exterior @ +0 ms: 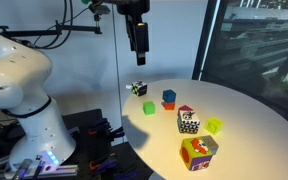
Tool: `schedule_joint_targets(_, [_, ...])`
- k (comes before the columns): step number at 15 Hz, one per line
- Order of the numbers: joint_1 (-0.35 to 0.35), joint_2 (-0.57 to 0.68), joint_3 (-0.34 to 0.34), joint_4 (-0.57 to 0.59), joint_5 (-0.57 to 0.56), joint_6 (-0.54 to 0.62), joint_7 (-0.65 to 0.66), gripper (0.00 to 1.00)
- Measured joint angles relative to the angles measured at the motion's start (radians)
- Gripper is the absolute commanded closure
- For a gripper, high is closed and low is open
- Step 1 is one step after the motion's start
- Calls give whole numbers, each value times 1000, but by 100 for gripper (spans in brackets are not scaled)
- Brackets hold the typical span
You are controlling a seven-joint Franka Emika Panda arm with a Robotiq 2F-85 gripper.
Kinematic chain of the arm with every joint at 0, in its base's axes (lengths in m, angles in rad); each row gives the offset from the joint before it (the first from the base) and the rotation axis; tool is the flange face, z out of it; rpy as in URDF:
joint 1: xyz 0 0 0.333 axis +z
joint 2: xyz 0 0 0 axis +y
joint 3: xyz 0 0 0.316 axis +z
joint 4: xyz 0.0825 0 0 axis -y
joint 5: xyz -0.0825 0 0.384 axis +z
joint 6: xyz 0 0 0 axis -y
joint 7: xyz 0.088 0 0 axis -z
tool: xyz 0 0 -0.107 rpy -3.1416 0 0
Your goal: Put the pink block on the blue block
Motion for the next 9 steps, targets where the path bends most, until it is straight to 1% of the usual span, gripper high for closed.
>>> schedule_joint_targets(9, [1, 81, 50, 42, 9, 0, 14, 0])
